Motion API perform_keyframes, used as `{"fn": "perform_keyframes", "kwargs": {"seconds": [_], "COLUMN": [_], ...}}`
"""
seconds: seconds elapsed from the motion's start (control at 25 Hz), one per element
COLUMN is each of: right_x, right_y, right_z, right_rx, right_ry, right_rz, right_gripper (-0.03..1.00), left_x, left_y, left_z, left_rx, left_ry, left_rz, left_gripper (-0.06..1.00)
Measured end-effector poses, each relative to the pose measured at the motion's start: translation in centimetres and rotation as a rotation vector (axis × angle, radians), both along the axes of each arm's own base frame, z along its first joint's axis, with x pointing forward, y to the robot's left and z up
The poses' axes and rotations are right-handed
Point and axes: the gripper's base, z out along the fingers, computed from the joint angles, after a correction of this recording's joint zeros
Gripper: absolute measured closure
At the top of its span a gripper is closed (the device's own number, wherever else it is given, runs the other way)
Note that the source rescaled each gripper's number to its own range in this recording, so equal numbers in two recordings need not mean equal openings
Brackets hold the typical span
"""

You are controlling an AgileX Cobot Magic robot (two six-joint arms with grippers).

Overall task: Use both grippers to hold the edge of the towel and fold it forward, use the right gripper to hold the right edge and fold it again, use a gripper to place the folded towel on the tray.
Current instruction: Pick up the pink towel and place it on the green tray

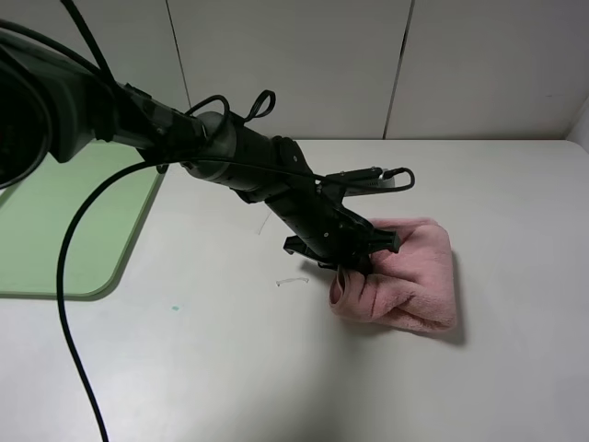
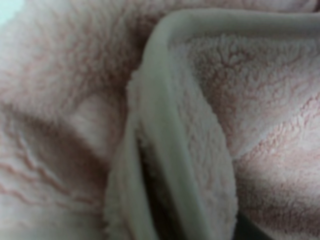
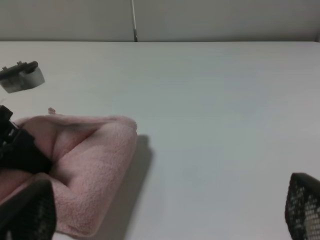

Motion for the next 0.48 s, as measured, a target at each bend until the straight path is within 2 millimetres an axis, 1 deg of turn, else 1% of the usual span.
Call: {"fn": "perform_keyframes", "kwargs": {"seconds": [0.28, 0.48], "right_x": [0.0, 0.0], "right_y": [0.0, 0.0], "right_z": [0.0, 0.0], "right_rx": [0.000, 0.000], "right_ry": [0.000, 0.000], "right_rz": [0.000, 0.000], "right_gripper": [-0.03, -0.03], "left_x": [0.0, 0.4], "left_y": [0.2, 1.2], "left_z": [0.5, 1.3], "left_rx": [0.021, 0.053], "left_ry": [-0.027, -0.033], "left_rz": [-0.043, -0.086], "left_gripper": [0.80, 0.80]}}
